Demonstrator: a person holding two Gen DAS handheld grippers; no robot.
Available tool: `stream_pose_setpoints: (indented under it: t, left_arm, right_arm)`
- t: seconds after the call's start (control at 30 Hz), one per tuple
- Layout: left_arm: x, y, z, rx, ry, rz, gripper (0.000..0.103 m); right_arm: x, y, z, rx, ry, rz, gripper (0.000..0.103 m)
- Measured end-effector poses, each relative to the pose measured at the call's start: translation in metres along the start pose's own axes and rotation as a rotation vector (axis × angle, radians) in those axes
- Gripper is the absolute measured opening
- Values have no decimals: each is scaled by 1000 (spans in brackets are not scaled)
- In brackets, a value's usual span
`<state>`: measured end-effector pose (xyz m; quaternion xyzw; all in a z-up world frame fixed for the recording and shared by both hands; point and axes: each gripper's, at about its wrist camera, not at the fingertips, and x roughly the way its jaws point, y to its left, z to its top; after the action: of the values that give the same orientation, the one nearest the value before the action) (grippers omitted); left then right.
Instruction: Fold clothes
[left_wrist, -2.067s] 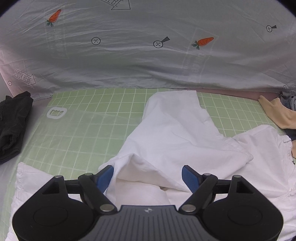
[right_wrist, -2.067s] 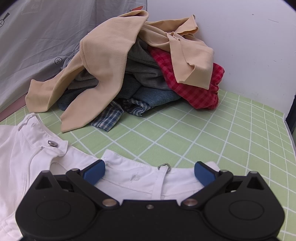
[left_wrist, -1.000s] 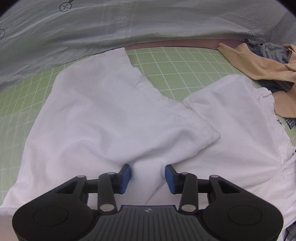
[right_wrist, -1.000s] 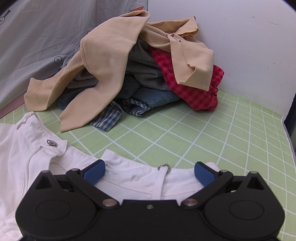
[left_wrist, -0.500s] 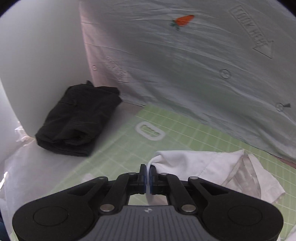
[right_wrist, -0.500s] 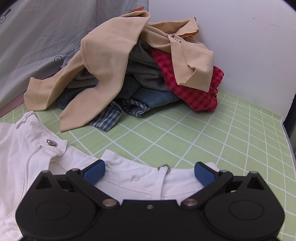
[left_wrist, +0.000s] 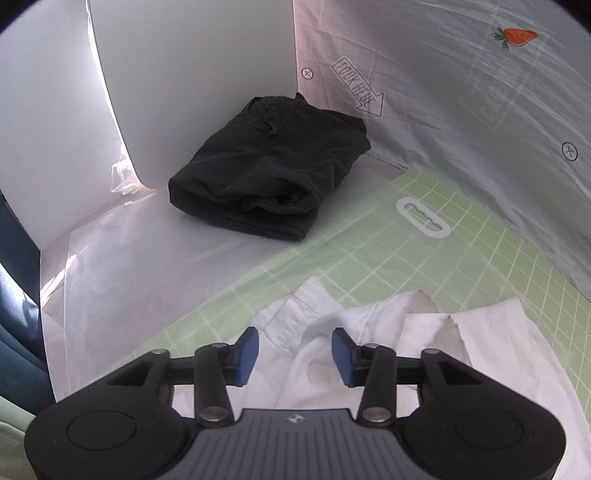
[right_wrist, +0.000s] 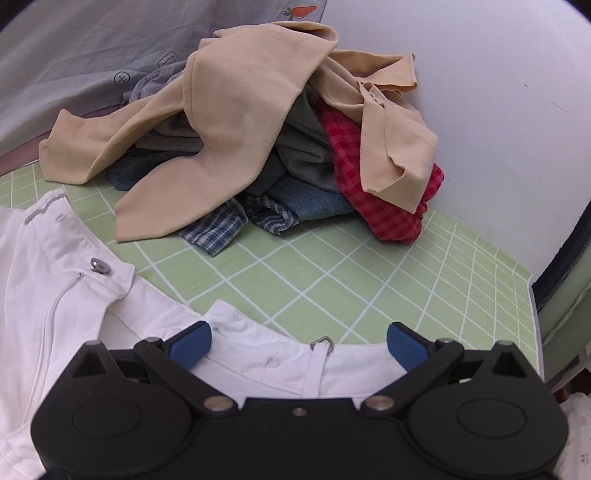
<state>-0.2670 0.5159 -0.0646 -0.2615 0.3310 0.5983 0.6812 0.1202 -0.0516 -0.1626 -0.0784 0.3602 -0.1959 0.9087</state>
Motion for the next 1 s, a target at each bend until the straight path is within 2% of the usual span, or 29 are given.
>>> stream_pose_setpoints:
  t: [0.07, 0.13, 0.2, 0.27, 0.37, 0.47, 0.57, 0.67, 0.83, 1.0]
  left_arm:
    - [-6, -1, 8, -5, -65, 30, 64]
    - [-10, -3, 14, 9, -101, 15, 66]
    - [-10, -10, 17, 53, -98, -66, 70]
    - [-11, -24, 11, 104, -75, -130, 70]
    - [-19, -52, -6, 194, -55, -221, 74]
    - [-29, -80, -25, 285, -44, -315, 82]
    - [-29, -109, -41, 395, -19, -405, 84]
    - [-25, -136, -54, 492, 9, -477, 85]
    - [0, -167, -65, 571, 81, -492, 86]
    - [31, -183, -69, 593, 146, -466, 86]
  right_arm:
    - [-12, 7, 7, -29, -40, 6, 102]
    - [-29, 13, 13, -33, -100, 32, 103]
    - [-39, 18, 19, -11, -91, 118, 103]
    - [-44, 25, 18, 30, -30, 220, 103]
    - [-44, 43, 4, 64, 71, 304, 103]
    - [-45, 62, -19, 74, 165, 289, 103]
    - [-59, 74, -37, 32, 92, 237, 103]
    - [-62, 75, -46, 37, 23, 227, 103]
    - [-67, 75, -58, 37, -73, 226, 103]
    - [-69, 81, -59, 15, -90, 196, 103]
